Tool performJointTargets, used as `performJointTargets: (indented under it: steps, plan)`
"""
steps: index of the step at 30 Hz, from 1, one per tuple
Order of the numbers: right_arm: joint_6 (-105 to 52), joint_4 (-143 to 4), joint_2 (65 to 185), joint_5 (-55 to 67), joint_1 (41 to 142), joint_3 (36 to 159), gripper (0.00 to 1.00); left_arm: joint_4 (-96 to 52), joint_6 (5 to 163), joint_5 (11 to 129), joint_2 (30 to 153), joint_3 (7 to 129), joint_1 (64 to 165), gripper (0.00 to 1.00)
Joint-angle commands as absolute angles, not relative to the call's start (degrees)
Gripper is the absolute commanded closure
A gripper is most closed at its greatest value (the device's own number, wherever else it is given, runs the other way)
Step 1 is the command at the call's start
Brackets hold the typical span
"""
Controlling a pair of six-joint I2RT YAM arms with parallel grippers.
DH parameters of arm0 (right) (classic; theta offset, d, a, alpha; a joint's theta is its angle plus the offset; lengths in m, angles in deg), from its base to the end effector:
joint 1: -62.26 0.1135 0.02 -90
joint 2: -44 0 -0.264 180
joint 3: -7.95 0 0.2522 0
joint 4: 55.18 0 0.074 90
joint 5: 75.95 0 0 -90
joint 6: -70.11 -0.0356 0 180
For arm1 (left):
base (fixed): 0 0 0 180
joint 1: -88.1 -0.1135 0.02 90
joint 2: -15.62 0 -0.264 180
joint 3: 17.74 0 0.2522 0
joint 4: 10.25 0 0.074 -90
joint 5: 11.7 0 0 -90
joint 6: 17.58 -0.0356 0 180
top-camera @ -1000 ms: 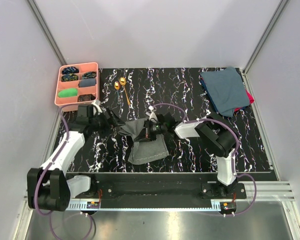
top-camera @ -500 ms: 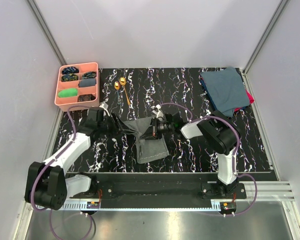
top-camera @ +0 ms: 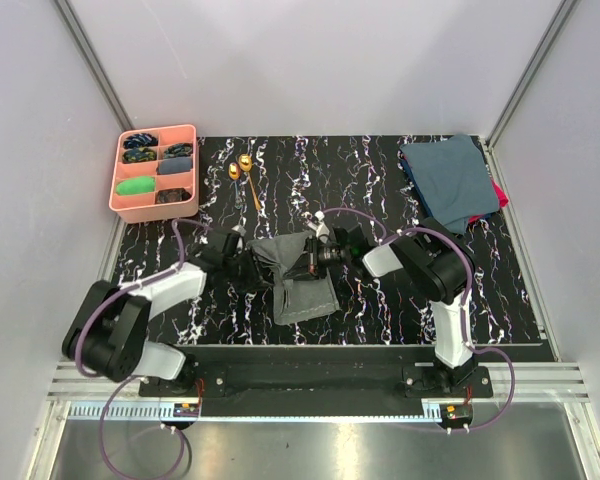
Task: Fold the napkin into a case and place the utensils inside
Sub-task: Fold the 2/3-rectangle-folded napkin into a folded napkin.
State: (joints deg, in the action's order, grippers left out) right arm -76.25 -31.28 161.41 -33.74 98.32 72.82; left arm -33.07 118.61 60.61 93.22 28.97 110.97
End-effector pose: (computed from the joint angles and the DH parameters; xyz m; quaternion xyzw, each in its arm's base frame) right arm 0.2924 0.2455 0.1007 -0.0649 0.8104 0.5778 0.0714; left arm 0.2203 -0.1046 0.1549 -0.1429 0.9293 -0.2948 0.1707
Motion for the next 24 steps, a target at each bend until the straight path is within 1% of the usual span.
performJointTargets:
  steps: [1,2,3,5,6,8,9,10,15,16,17,20,24]
  plan:
    - [-74.47,-30.0,161.51,-35.52,97.42,72.16,0.9,-27.7,119.53,63.53,97.08,33.1,113.15,0.66]
    - [-73.86,-30.45,161.43,-35.44,97.42,72.07,0.89,-27.61,119.61,63.89,97.53,33.98,113.41,0.66]
    - [-73.42,-31.06,161.34,-35.52,97.33,72.07,0.85,-27.35,119.7,64.06,98.49,34.34,113.76,0.66]
    - [-72.02,-33.25,160.64,-35.44,97.07,72.07,0.8,-27.17,119.79,64.77,99.11,35.56,114.03,0.66]
    - [-71.31,-34.31,160.2,-35.17,96.98,71.98,0.75,-27.08,119.7,65.03,99.63,35.83,114.38,0.66]
    - [-68.42,-38.78,158.36,-34.21,96.81,72.33,0.71,-27.17,119.35,65.47,100.51,37.23,114.55,0.66]
    - [-67.19,-40.71,157.57,-33.77,96.89,72.68,0.66,-27.35,118.91,65.73,101.39,37.67,114.73,0.66]
    - [-64.74,-45.0,156.95,-33.42,96.81,73.64,0.63,-27.43,118.65,65.91,101.83,38.2,114.82,0.66]
    - [-56.81,-58.47,151.94,-29.11,96.81,76.81,0.52,-28.84,116.89,67.4,104.73,41.19,115.61,0.66]
    - [-54.98,-61.71,151.24,-28.32,96.81,77.42,0.48,-28.93,116.98,67.58,105.08,41.89,115.7,0.66]
    - [-54.26,-62.87,150.01,-27.18,96.81,77.61,0.45,-28.76,116.98,67.49,105.44,42.33,115.87,0.66]
    - [-51.8,-66.65,148.77,-26.12,96.81,78.4,0.41,-28.84,116.89,68.02,106.76,43.91,116.92,0.67]
    - [-50.3,-67.98,149.56,-24.98,96.81,78.75,0.38,-29.1,116.63,68.72,108.07,45.94,118.24,0.67]
